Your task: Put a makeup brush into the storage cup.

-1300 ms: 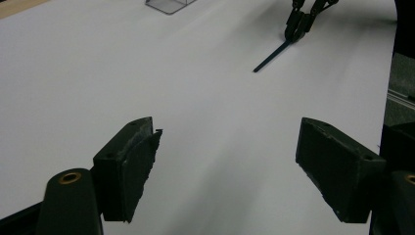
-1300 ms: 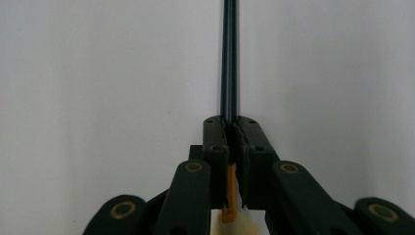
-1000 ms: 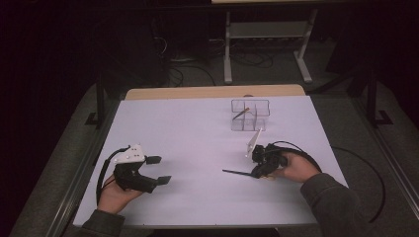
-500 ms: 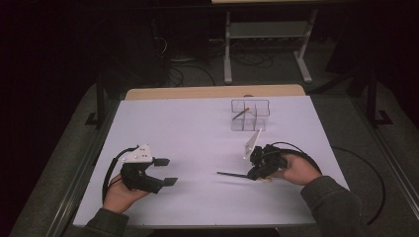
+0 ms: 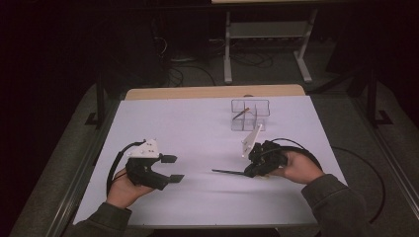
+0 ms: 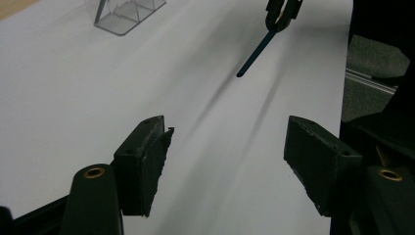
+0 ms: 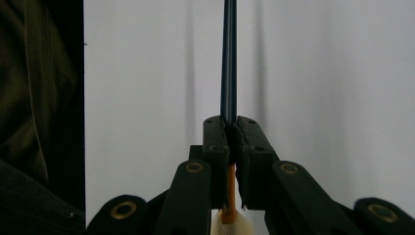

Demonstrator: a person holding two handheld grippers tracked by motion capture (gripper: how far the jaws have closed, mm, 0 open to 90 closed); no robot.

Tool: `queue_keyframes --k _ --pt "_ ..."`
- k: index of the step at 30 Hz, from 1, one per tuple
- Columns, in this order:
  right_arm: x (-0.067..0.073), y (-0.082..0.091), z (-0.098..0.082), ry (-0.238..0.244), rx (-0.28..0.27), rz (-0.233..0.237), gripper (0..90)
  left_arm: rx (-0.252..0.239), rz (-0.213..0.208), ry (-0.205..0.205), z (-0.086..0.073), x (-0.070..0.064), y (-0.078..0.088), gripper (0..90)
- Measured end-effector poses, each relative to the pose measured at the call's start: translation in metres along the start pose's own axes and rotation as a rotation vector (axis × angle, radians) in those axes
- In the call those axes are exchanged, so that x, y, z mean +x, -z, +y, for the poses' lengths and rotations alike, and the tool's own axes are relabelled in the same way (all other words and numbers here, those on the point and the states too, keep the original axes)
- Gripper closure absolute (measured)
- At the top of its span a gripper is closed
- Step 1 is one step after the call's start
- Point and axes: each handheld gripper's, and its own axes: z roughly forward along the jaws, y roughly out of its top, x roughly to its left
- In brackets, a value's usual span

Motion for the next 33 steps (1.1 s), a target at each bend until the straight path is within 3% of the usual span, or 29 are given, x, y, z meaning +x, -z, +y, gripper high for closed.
queue_keyframes --k 3,18,33 --pt "0.002 0.004 0.002 0.004 -0.004 -0.003 83.2 0.013 0.001 -0.026 0.007 -0.001 -0.002 31.0" --pt "0.011 0.018 0.018 0.052 -0.031 -0.009 83.2 0.047 -0.054 -0.062 0.031 -0.010 -0.016 31.9" --pt "0.016 0.018 0.035 0.099 -0.024 -0.001 83.2 0.095 -0.093 -0.107 0.046 -0.017 -0.031 39.5"
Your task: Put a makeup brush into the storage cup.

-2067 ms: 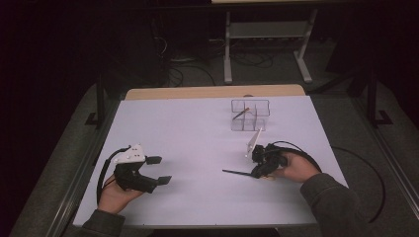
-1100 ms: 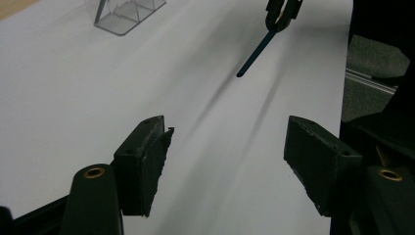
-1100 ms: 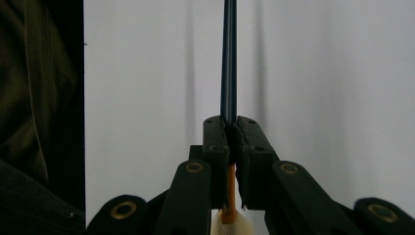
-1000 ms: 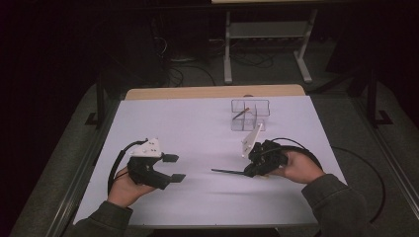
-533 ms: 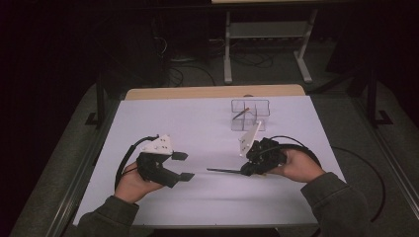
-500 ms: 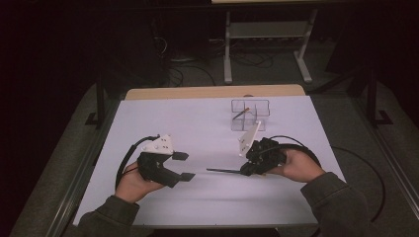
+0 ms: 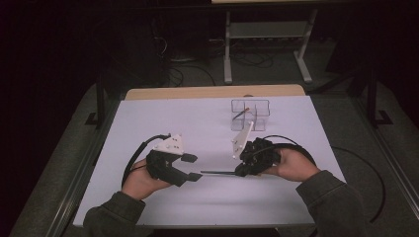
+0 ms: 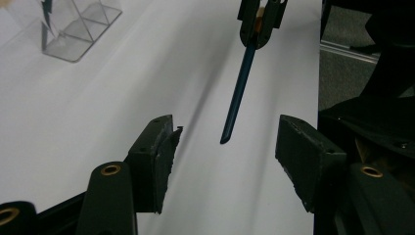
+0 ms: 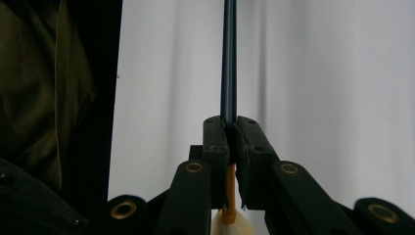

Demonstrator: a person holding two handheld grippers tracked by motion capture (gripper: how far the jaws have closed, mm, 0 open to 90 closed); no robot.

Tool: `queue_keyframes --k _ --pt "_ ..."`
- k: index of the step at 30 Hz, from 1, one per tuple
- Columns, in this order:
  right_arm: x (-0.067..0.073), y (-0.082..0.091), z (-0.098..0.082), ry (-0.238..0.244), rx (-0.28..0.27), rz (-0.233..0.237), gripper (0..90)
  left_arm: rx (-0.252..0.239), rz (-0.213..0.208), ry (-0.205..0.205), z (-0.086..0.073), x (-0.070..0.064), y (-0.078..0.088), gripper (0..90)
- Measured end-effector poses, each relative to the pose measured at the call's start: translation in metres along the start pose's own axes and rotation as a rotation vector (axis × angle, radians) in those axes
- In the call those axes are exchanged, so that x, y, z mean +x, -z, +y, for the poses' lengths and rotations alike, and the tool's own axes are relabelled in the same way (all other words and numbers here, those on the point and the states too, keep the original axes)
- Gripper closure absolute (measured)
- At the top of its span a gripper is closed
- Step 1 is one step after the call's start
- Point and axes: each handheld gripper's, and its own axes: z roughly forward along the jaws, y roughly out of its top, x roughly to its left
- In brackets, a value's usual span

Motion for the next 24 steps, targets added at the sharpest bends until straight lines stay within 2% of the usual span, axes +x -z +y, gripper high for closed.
queue_keyframes --k 13,24 --pt "0.003 -0.001 0.012 0.029 -0.001 0.001 83.2 0.033 -0.066 -0.039 0.010 -0.002 -0.016 50.2" --pt "0.005 -0.001 0.017 0.048 -0.004 0.003 83.2 0.061 -0.093 -0.040 0.014 -0.004 -0.029 55.9"
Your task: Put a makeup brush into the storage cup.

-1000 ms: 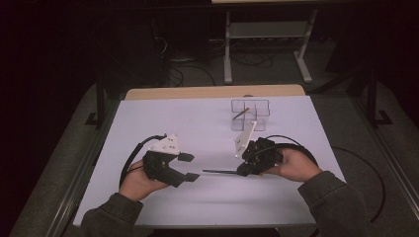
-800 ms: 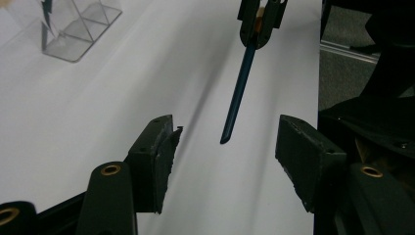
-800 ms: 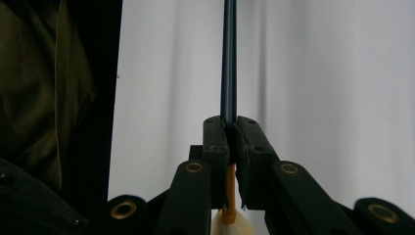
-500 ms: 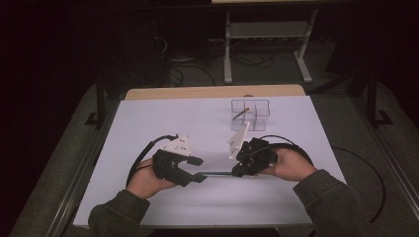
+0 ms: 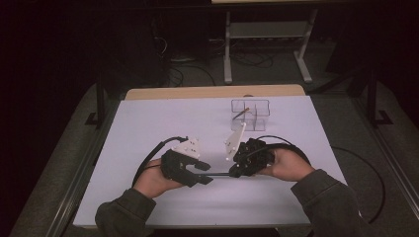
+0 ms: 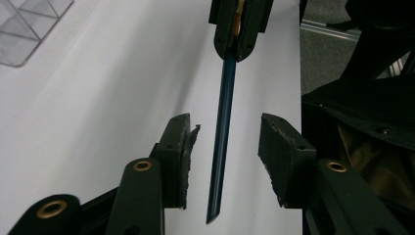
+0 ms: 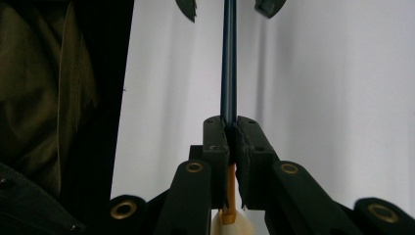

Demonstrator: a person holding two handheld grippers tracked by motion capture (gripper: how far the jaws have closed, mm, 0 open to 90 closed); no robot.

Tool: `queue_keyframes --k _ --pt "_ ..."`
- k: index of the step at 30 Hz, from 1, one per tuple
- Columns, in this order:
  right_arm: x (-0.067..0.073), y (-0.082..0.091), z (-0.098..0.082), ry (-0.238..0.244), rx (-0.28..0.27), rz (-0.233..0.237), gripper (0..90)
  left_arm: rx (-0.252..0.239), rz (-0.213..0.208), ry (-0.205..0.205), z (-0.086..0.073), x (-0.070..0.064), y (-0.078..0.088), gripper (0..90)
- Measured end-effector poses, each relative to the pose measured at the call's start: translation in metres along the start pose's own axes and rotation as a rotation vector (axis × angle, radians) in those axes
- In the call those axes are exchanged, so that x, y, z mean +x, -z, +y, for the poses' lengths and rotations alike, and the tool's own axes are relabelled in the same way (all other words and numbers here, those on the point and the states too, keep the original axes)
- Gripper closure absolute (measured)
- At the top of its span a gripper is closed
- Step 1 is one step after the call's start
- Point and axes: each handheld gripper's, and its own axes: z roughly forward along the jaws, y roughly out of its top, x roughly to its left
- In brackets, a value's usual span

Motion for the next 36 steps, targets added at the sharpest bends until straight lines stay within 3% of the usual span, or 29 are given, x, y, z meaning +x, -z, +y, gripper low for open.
queue_keyframes --k 21,36 --pt "0.004 -0.008 0.012 0.044 0.027 0.006 83.2 0.089 -0.030 -0.025 0.001 -0.001 -0.012 69.9" --pt "0.005 -0.008 0.016 0.060 0.034 0.004 83.2 0.114 -0.039 -0.032 0.000 -0.001 -0.015 82.9"
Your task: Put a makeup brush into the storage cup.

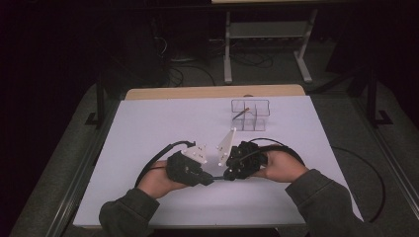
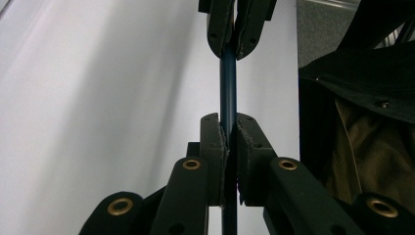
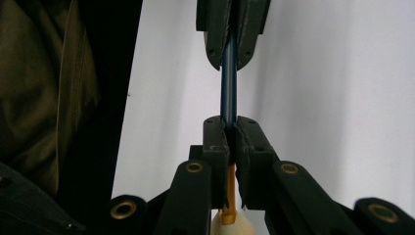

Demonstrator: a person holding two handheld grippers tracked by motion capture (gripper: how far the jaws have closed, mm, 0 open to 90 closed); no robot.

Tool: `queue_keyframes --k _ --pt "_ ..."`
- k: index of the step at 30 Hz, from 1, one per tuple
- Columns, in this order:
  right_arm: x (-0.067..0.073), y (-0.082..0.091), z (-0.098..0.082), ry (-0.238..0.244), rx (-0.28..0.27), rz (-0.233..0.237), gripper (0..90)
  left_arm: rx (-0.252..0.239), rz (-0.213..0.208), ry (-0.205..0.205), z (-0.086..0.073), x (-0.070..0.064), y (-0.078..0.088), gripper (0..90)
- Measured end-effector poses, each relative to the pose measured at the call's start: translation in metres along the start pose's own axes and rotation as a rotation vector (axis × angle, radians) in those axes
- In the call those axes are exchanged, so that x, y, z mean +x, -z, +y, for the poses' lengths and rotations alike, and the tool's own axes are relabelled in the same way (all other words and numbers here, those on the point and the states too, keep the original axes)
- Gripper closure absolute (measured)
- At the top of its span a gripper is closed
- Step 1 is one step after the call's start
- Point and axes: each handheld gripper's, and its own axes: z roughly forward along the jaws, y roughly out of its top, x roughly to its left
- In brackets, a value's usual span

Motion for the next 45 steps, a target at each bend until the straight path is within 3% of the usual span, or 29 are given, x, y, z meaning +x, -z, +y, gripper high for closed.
queue_keyframes --k 14,20,23,45 --pt "0.002 -0.002 0.001 0.015 0.012 -0.012 83.0 0.008 0.001 0.000 -0.001 0.000 -0.001 84.0" --pt "0.001 0.000 -0.001 0.005 -0.016 -0.011 81.8 0.003 0.007 -0.002 -0.002 0.000 0.001 84.0" --pt "-0.001 0.001 -0.004 -0.008 -0.030 -0.015 76.9 0.000 0.008 0.002 -0.004 0.001 0.002 84.0" --pt "-0.009 0.011 -0.043 -0.235 -0.187 -0.030 52.6 -0.048 0.053 0.038 -0.022 0.005 0.011 84.0"
